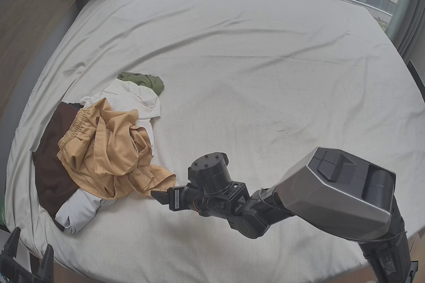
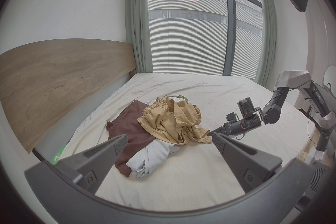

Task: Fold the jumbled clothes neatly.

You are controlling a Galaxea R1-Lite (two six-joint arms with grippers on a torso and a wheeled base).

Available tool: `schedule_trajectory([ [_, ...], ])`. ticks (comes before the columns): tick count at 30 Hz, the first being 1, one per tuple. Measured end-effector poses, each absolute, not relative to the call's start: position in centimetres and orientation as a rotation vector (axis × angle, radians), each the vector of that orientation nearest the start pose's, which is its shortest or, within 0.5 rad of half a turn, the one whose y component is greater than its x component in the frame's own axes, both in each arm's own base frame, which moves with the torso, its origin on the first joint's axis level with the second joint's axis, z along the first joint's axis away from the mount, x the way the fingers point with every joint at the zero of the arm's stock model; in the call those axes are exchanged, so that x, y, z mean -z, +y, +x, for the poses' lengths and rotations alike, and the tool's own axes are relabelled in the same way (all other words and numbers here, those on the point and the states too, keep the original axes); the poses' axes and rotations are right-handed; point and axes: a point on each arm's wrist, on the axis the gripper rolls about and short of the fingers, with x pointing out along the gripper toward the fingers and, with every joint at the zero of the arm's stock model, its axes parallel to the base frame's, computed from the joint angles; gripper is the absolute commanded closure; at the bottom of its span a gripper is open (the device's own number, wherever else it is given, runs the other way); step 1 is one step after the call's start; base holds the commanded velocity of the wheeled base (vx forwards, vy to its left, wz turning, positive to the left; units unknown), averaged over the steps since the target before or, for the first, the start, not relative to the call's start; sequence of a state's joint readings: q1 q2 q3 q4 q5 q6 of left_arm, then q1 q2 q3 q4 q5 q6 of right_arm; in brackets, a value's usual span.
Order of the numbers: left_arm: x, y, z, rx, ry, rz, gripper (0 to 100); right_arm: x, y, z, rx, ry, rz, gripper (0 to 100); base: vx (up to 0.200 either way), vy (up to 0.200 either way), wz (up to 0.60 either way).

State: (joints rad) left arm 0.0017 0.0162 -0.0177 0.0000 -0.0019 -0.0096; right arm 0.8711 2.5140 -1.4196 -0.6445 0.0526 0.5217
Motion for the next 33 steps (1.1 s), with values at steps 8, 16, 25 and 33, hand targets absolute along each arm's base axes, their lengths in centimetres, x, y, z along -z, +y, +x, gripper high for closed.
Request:
schedule_trajectory([
  [8, -8.1, 0.0, -2.3, 0.001, -0.001, -0.009, 0, -0.3, 38.3, 31.3, -0.760, 0.636, 0.318, 0, 0.000, 0.000, 0.00],
  [16, -8.1, 0.0, -2.3, 0.000, -0.001, -0.009, 0, 0.4, 39.2, 31.2, -0.767, 0.628, 0.337, 100, 0.000, 0.000, 0.00],
  [25, -8.1, 0.0, -2.3, 0.001, -0.001, -0.009, 0, 0.8, 39.5, 31.3, -0.749, 0.627, 0.351, 100, 0.000, 0.000, 0.00],
  [33, -8.1, 0.0, -2.3, 0.002, -0.001, -0.007, 0, 0.5, 38.8, 30.7, -0.720, 0.643, 0.346, 100, 0.000, 0.000, 0.00],
])
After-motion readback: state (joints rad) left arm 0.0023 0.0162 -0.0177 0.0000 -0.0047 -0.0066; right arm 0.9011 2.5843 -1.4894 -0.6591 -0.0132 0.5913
